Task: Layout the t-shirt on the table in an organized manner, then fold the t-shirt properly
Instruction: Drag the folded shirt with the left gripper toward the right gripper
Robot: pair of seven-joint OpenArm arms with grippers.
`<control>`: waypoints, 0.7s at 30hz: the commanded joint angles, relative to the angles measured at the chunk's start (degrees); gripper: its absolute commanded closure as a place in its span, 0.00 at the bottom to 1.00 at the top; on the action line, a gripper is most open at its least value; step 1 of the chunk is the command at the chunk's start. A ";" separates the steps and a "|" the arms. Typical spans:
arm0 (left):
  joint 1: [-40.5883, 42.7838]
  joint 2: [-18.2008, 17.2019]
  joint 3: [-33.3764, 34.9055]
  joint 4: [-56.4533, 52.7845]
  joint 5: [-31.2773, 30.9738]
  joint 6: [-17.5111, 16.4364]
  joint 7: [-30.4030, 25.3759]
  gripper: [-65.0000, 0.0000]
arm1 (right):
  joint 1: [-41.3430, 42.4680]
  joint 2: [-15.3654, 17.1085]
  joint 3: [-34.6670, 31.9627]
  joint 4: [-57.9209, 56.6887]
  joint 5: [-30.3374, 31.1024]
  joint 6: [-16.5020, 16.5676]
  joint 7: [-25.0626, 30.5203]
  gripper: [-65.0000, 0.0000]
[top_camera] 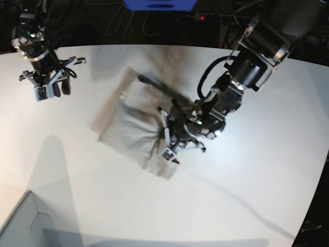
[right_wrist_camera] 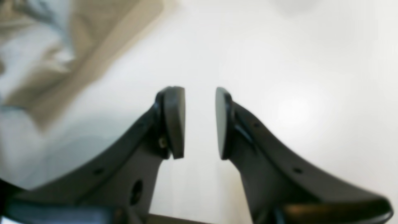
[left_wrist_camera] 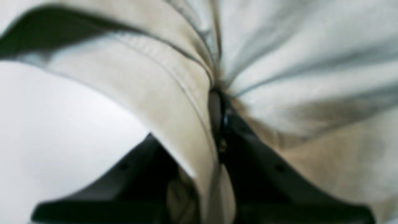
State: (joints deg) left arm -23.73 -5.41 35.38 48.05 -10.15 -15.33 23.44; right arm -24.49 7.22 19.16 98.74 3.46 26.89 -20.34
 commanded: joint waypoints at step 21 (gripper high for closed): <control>-7.44 14.41 15.57 -17.15 32.61 -18.82 -16.98 1.00 | -3.95 -4.01 11.13 1.17 0.62 0.23 1.22 0.76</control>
State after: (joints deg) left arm -30.68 9.41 50.74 31.24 19.29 -32.97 2.00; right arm -28.16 2.74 30.00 98.74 3.46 26.89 -20.32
